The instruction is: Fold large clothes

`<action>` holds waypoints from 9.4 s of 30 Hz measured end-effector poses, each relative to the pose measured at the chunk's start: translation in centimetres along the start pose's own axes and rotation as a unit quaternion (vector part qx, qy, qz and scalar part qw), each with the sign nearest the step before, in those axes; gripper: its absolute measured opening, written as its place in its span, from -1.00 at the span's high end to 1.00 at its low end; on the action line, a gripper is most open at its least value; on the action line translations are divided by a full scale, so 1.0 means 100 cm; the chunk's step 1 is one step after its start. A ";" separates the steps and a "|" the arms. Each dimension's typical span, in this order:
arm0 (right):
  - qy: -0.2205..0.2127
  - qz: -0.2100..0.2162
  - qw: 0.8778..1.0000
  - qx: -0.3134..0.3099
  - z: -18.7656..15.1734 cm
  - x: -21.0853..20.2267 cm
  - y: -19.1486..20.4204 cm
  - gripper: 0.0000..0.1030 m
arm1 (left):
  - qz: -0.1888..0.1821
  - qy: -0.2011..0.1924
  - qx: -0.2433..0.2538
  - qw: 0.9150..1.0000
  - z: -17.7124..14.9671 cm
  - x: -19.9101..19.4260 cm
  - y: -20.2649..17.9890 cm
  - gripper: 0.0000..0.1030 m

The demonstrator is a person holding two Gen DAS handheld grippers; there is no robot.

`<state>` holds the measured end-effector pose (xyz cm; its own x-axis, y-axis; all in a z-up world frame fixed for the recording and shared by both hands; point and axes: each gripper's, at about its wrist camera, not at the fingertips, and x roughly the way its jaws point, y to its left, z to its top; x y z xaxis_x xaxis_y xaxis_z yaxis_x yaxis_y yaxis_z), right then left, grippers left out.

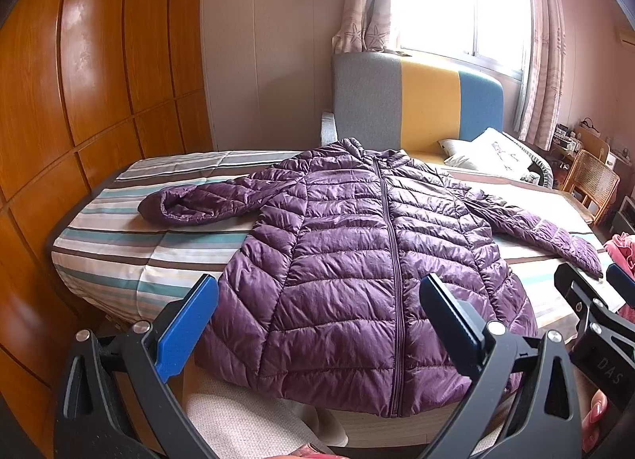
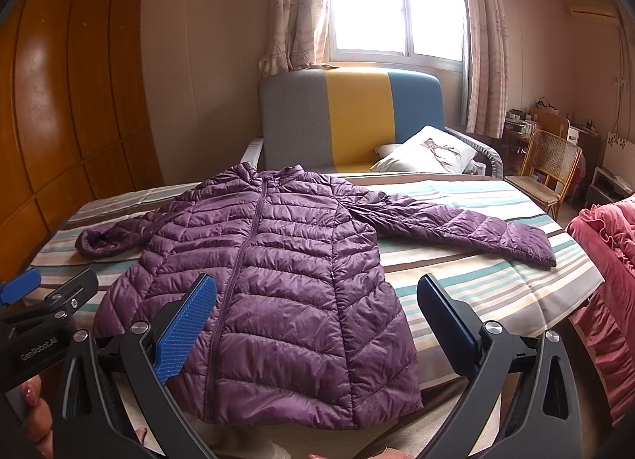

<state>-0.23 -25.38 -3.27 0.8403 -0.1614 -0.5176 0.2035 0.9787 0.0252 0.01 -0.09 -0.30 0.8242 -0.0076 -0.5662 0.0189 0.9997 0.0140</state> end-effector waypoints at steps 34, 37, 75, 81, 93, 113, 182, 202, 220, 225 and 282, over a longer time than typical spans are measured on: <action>0.047 0.008 0.998 0.033 -0.003 0.031 -0.021 -0.94 | -0.012 0.031 0.000 0.999 -0.006 0.026 0.001 -0.96; 0.060 -0.001 0.998 0.034 -0.003 0.048 -0.032 -0.94 | -0.058 0.037 -0.030 0.997 -0.008 0.040 0.013 -0.96; 0.046 -0.068 0.844 0.530 -0.031 0.242 -0.340 -0.06 | 0.034 0.110 0.015 0.993 0.037 0.285 0.022 -0.96; 0.027 -0.083 0.816 0.571 -0.030 0.250 -0.370 0.05 | 0.037 0.124 -0.010 0.992 0.036 0.301 0.034 -0.96; 0.031 -0.110 0.824 0.555 -0.032 0.254 -0.398 0.59 | 0.059 0.154 -0.015 0.986 0.030 0.316 0.044 -0.97; 0.044 -0.149 0.961 0.227 0.056 0.289 -0.265 0.59 | 0.067 0.138 -0.035 0.987 0.024 0.310 0.045 -0.97; 0.130 -0.070 0.977 -0.152 0.032 0.343 -0.033 0.59 | -0.140 0.141 0.036 0.979 0.144 0.424 -0.151 0.00; 0.073 0.013 0.967 -0.246 0.020 0.316 0.011 0.59 | -0.081 0.091 -0.062 0.991 0.117 0.374 -0.028 0.92; -0.007 0.174 0.982 -0.068 0.056 0.265 -0.051 0.59 | -0.074 0.094 -0.131 0.984 0.074 0.361 0.019 0.91; 0.027 0.075 0.997 -0.020 0.070 0.295 -0.072 0.59 | -0.079 0.102 -0.134 0.983 0.071 0.365 0.018 0.88; 0.160 0.012 0.987 -0.018 0.040 0.347 -0.059 0.59 | 0.267 0.089 -0.137 0.950 0.099 0.343 0.227 -0.58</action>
<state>29.78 -37.29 -17.94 0.6422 -0.0957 -0.7605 0.1632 0.9865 0.0137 34.32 22.13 -11.24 0.5660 0.4808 -0.6696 -0.5418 0.8292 0.1374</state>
